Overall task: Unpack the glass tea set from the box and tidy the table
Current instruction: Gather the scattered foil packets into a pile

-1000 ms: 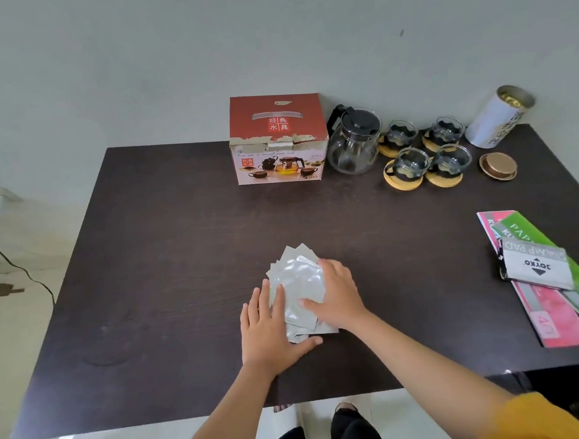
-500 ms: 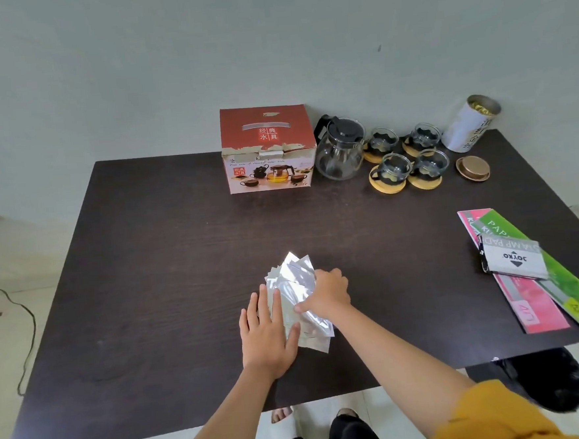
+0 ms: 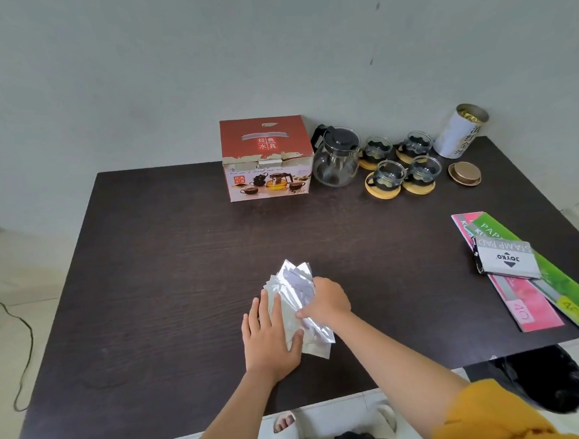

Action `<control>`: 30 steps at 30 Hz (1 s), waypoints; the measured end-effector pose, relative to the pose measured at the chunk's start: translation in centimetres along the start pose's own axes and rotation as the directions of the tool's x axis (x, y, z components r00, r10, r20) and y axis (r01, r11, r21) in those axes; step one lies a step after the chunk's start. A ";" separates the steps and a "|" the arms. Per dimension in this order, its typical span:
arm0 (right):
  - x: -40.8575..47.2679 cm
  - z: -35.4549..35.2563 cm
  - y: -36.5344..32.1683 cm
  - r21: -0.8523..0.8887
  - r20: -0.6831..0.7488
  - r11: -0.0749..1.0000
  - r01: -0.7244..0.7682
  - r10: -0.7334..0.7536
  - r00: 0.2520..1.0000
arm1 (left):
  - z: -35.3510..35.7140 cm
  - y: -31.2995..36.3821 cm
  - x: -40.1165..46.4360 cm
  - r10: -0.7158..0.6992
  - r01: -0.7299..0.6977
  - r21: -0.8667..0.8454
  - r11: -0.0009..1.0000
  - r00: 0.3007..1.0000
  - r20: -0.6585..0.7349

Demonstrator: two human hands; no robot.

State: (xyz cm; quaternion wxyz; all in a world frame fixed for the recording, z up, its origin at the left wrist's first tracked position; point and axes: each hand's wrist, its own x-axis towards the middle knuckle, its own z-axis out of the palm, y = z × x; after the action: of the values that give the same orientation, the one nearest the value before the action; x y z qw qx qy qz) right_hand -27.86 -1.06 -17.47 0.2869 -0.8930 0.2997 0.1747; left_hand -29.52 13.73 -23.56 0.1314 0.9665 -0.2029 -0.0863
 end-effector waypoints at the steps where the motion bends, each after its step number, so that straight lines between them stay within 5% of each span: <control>1: -0.2 0.2 0.1 0.045 -0.001 0.999 0.028 -0.028 1.000 | 0.0 0.0 0.0 -0.008 0.008 -0.019 1.000 1.000 -0.001; 5: -0.4 -0.3 0.8 0.255 0.055 0.964 0.072 -0.089 0.995 | -0.6 0.2 0.1 -0.049 0.050 -0.165 0.985 0.999 0.010; 8: -0.6 -1.5 1.6 0.546 0.144 0.838 -0.017 -0.073 0.987 | -2.2 0.4 0.6 -0.124 0.123 -0.457 0.881 0.992 0.029; 10: -1.1 -2.3 2.1 0.680 0.170 0.730 -0.064 -0.072 0.983 | -3.7 0.8 1.2 -0.214 0.225 -0.666 0.712 0.972 0.100; 14: -1.9 -3.3 3.3 0.829 0.173 0.546 -0.122 -0.044 0.984 | -6.5 2.8 2.1 -0.250 0.368 -0.910 0.189 0.915 0.317; 16: -2.3 -3.9 4.4 0.868 0.166 0.477 -0.137 -0.019 0.986 | -7.0 4.3 2.6 -0.179 0.373 -0.922 0.101 0.919 0.352; 25: -4.4 -9.3 15.8 0.995 0.032 0.078 -0.056 0.280 0.959 | -5.6 17.1 4.2 0.076 0.371 -0.902 0.221 0.915 0.395; 30: -8.1 -13.6 25.6 1.000 -0.011 0.031 0.000 0.381 0.924 | -2.2 28.0 3.0 0.270 0.352 -0.858 0.374 0.844 0.464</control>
State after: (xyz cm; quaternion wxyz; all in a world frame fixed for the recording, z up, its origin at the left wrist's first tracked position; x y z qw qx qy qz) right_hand -48.42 -22.73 -13.43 0.7462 -0.4168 0.4914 -0.1672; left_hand -36.63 -11.74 -13.68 0.5840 0.6623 -0.1214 -0.4534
